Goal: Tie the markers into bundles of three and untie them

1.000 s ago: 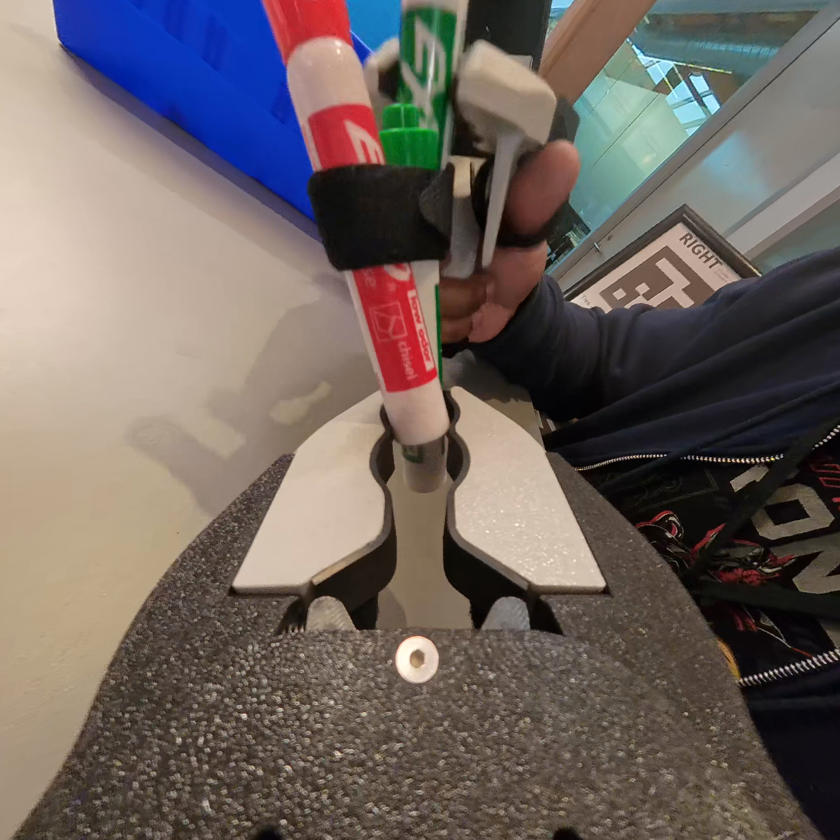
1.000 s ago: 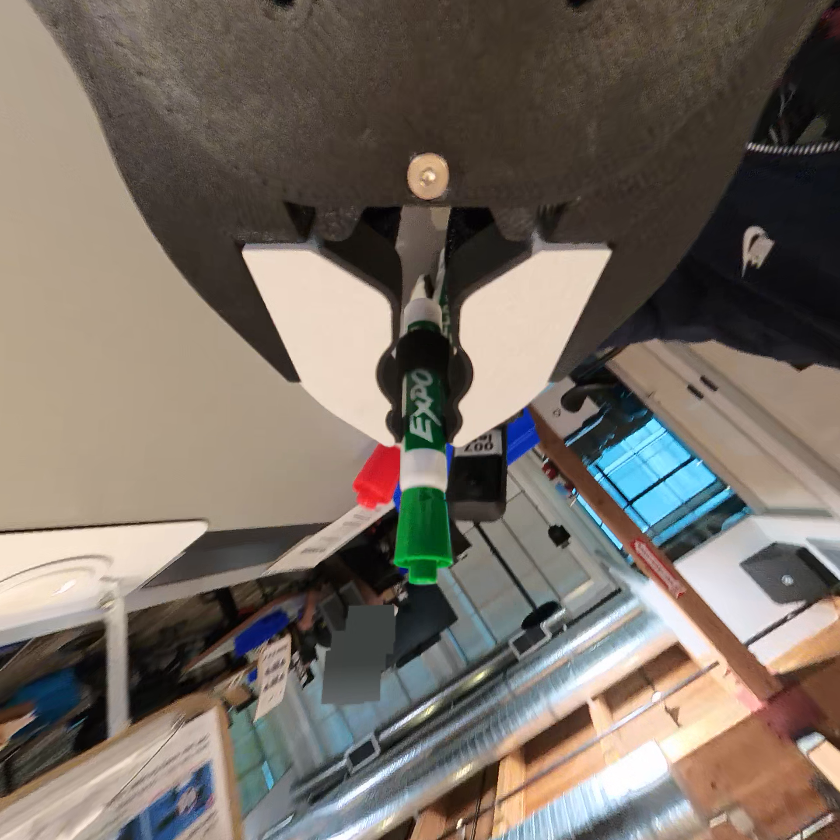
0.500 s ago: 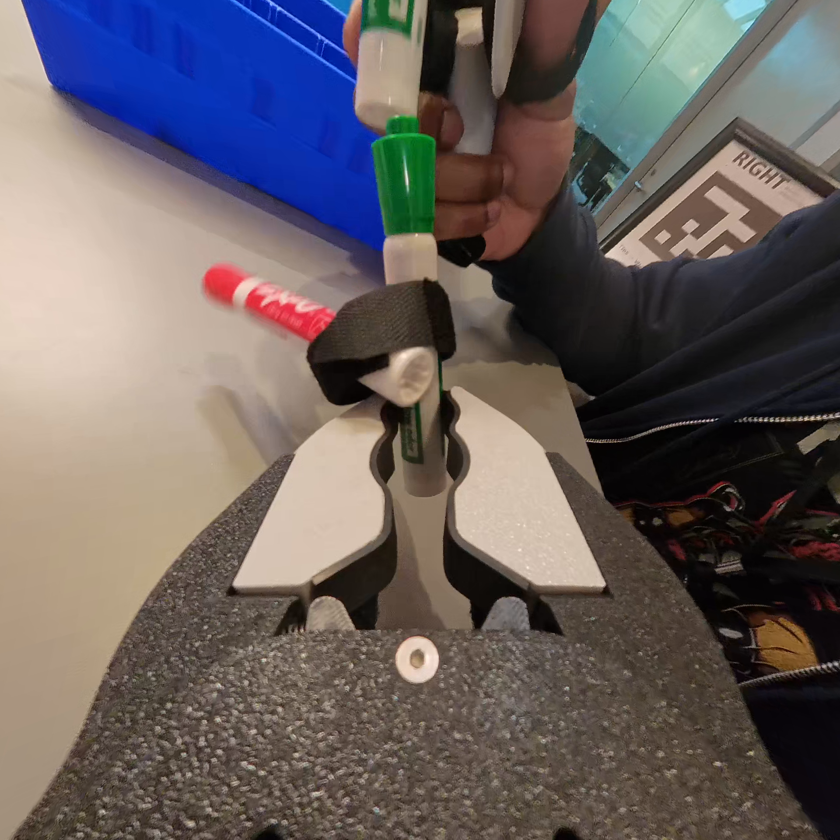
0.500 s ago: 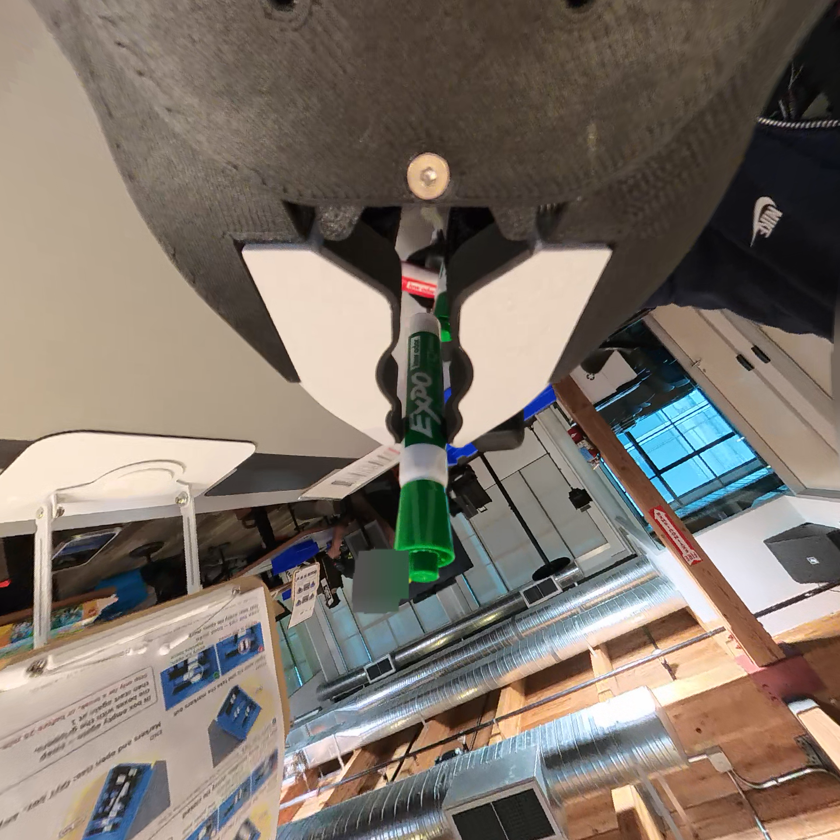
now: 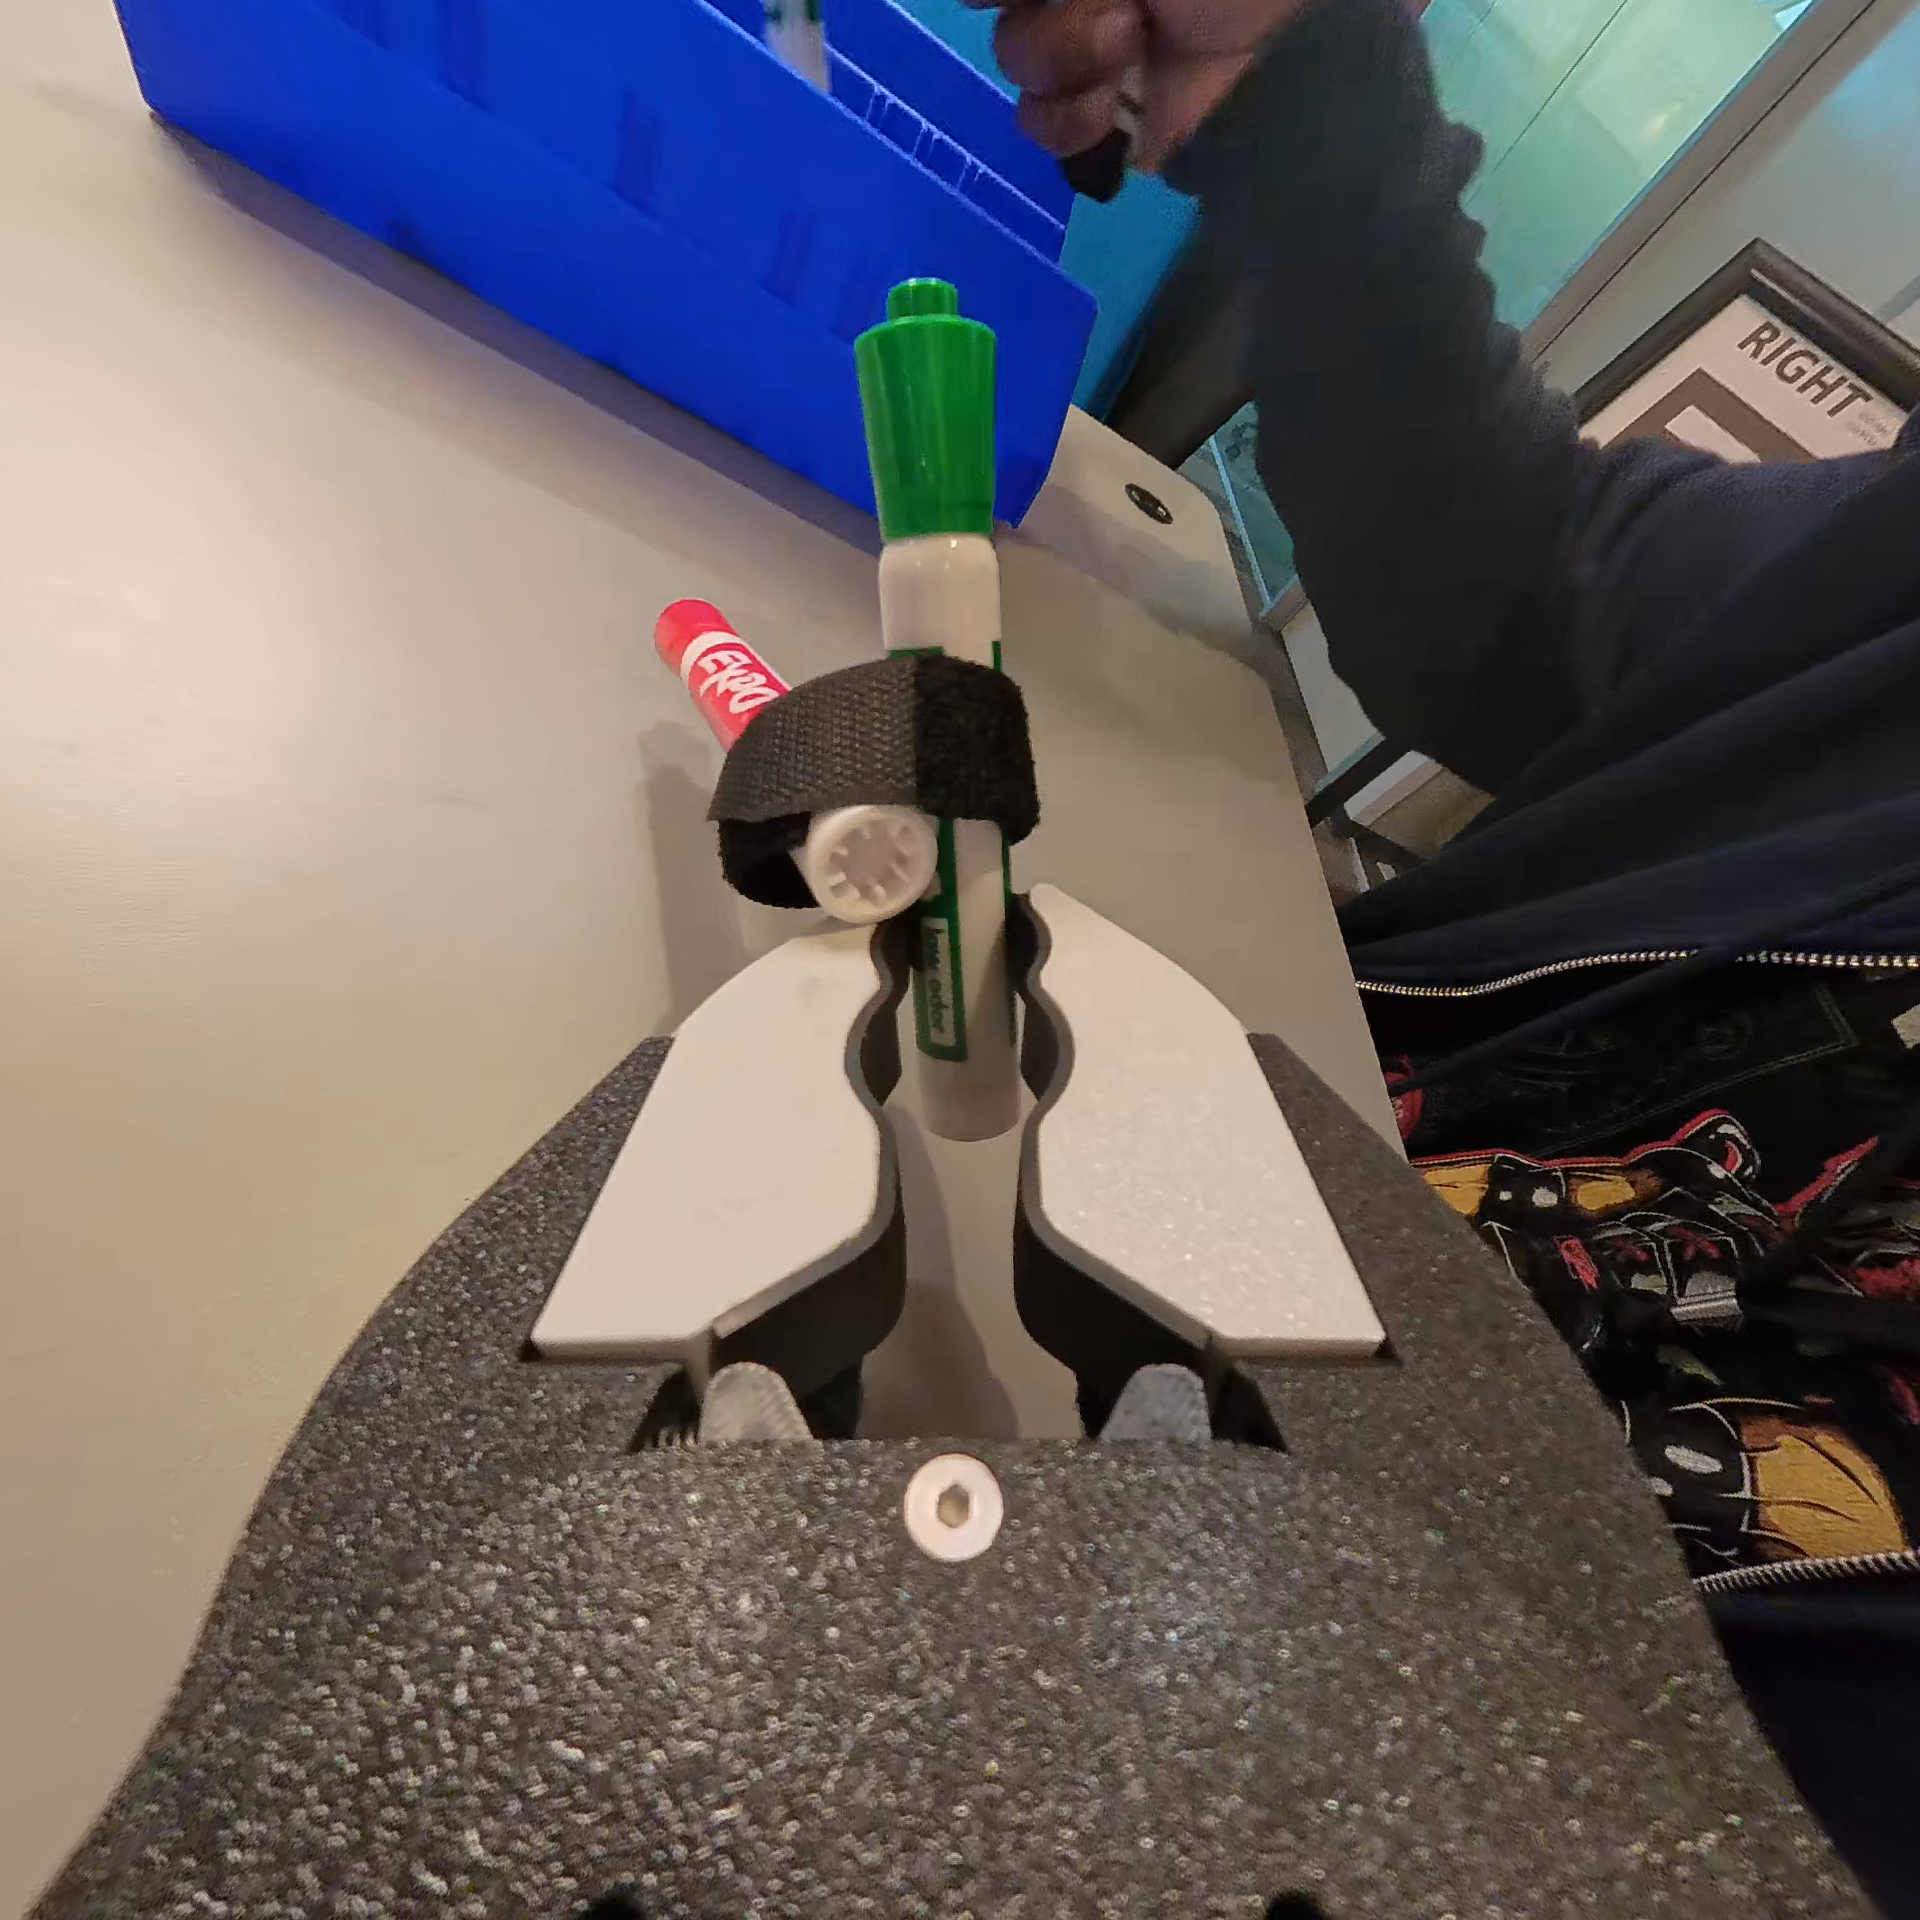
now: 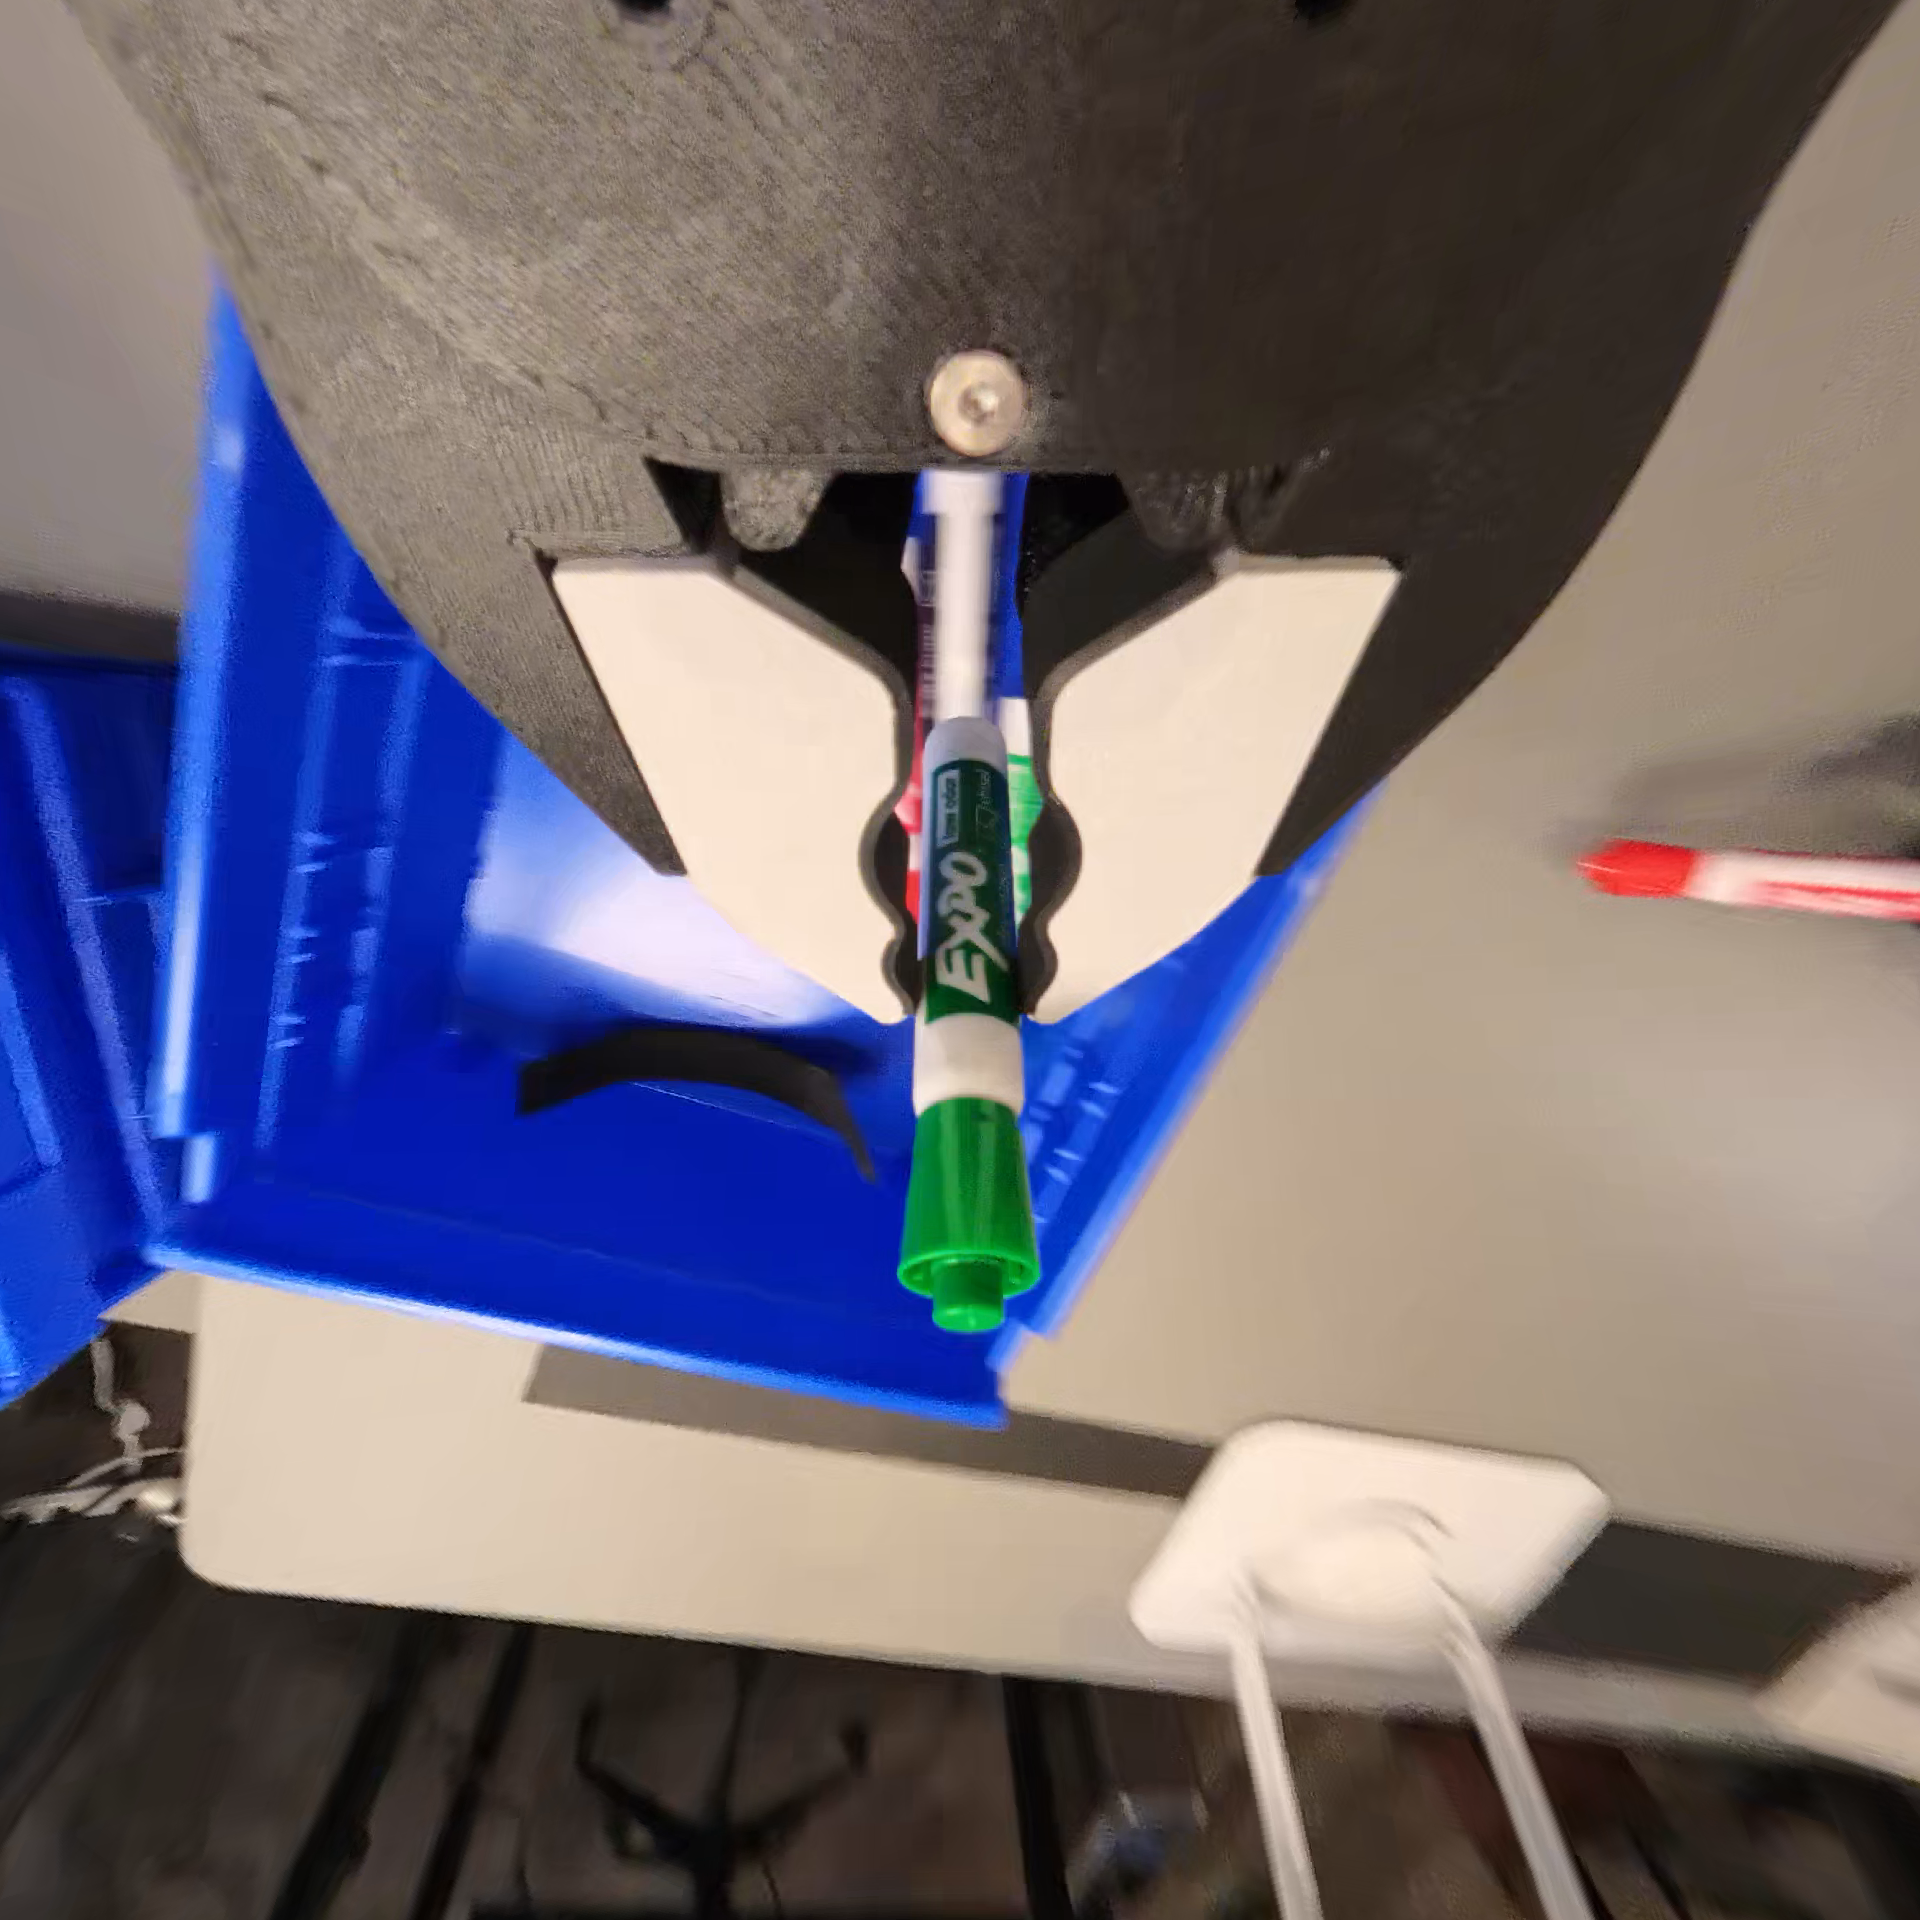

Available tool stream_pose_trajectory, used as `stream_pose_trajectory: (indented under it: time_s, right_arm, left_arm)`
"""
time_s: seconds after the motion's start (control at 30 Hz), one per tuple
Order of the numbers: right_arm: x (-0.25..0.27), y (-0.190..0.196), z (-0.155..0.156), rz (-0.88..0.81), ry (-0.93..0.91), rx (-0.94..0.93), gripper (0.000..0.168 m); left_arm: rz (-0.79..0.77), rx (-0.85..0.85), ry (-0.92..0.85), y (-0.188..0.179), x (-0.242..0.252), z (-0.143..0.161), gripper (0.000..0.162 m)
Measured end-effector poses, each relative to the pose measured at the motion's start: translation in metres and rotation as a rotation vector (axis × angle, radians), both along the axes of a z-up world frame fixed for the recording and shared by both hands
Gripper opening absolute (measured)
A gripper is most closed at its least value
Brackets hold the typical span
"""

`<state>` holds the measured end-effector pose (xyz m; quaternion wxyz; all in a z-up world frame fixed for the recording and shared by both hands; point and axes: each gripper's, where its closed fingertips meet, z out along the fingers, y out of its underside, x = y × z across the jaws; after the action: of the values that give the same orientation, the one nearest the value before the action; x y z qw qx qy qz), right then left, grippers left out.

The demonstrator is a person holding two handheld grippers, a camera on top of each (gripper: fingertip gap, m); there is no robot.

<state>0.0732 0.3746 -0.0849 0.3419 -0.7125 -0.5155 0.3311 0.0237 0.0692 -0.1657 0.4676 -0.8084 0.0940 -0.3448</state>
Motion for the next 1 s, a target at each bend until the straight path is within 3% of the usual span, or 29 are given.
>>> stream_pose_trajectory:
  time_s: [0.2, 0.27, 0.33, 0.5, 0.57, 0.77, 0.9, 1.0]
  right_arm:
    - [-0.003, 0.081, -0.077, 0.163, -0.542, 0.483, 0.018]
    - [0.002, 0.079, -0.094, 0.295, -0.670, 0.561, 0.018]
    - [0.014, 0.066, -0.102, 0.330, -0.734, 0.498, 0.018]
    - [0.059, 0.033, -0.123, 0.195, -0.893, 0.125, 0.018]
    - [0.064, 0.030, -0.131, 0.161, -0.899, 0.089, 0.018]
    - [0.058, 0.016, -0.120, 0.140, -0.761, 0.012, 0.044]
    - [0.061, 0.013, -0.084, 0.085, -0.716, 0.197, 0.049]
    - [0.045, -0.021, -0.040, 0.128, -0.574, 0.369, 0.047]
  left_arm:
    - [0.006, -0.001, 0.008, 0.000, -0.001, -0.001, 0.018]
    - [0.013, 0.000, 0.009, 0.000, -0.003, -0.001, 0.018]
    - [0.027, -0.003, 0.027, 0.000, -0.008, -0.002, 0.018]
    - [0.024, -0.010, -0.003, -0.001, -0.011, -0.002, 0.018]
    - [0.018, -0.009, -0.001, -0.001, -0.010, -0.002, 0.018]
    - [0.011, -0.015, 0.021, -0.002, -0.008, -0.004, 0.018]
    - [0.009, -0.031, 0.005, -0.003, -0.008, -0.005, 0.018]
    - [-0.001, -0.033, 0.005, -0.004, -0.006, -0.005, 0.018]
